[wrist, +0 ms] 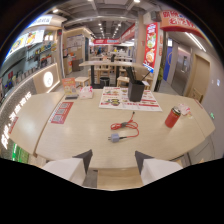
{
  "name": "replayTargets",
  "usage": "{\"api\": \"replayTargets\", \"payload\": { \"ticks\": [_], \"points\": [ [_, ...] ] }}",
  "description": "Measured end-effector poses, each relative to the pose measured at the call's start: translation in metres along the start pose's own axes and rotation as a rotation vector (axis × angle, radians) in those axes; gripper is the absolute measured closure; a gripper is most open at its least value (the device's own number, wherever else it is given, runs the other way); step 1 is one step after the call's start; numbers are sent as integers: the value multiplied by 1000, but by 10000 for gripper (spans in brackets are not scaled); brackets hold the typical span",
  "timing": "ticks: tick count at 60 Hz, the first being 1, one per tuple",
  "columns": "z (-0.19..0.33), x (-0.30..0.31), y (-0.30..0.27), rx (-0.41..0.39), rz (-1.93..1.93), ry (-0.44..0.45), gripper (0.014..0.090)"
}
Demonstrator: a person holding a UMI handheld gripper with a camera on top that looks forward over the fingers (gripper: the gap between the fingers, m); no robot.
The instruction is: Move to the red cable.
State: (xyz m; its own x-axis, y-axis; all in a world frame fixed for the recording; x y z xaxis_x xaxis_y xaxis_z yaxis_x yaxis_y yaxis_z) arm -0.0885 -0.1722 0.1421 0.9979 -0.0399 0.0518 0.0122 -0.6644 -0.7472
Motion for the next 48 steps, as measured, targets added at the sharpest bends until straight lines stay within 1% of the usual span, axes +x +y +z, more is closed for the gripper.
{"api": "replayTargets", "payload": {
  "ticks": [6,7,12,26,38,48],
  "points": [
    [7,10,1,-9,-3,15,204],
    [17,16,1,-9,-3,13,205],
    [29,26,3,-18,-4,26,204],
    [97,55,-3,-32,2,30,204],
    [151,59,-14,-49,18,8,204],
    [173,64,-16,-62,12,6,203]
  ]
}}
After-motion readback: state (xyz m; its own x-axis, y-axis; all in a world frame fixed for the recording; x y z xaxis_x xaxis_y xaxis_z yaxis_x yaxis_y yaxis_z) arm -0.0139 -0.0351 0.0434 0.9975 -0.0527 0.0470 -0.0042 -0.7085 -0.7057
